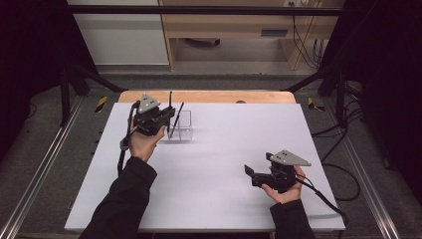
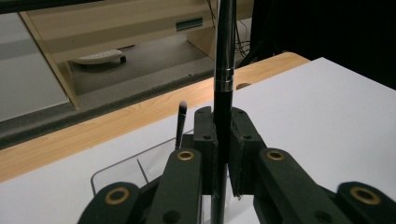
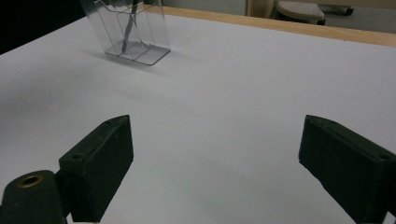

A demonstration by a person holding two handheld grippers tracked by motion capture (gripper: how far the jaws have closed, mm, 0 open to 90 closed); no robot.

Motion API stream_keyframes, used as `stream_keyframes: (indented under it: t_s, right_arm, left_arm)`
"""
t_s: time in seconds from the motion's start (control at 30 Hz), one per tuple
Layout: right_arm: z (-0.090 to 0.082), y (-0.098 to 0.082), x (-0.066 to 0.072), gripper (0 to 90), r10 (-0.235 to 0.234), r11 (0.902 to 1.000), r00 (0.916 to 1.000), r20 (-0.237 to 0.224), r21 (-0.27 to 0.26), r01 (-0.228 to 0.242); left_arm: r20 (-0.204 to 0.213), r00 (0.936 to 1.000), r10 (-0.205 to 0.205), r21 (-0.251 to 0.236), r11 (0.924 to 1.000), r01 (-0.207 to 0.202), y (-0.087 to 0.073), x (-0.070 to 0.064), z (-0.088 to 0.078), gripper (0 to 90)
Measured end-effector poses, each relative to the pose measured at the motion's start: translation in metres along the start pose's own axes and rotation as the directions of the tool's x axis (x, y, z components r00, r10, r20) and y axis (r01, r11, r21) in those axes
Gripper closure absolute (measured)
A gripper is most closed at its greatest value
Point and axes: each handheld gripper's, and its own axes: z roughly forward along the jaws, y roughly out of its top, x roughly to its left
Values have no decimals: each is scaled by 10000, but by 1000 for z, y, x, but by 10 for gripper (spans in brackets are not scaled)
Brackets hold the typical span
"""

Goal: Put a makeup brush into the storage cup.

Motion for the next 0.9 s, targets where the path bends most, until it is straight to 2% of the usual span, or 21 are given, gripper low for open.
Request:
stream_keyframes:
  t_s: [0.4, 0.83, 0.9]
  right_arm:
    - [0, 1, -1, 105, 37, 10000, 10000, -8, -27, -37]
    - [-1, 1, -1, 105, 97, 9999, 9999, -46, -66, -97]
    - [-1, 1, -1, 105, 104, 9999, 9999, -56, -81, -105]
  left_arm:
    - [-203, 9998, -86, 146, 9999, 89, 6, 8, 20, 826]
    - [-398, 9986, -336, 15, 9994, 337, 10, 21, 39, 826]
    - [-452, 9986, -262, -13, 9997, 262, 9, 22, 41, 826]
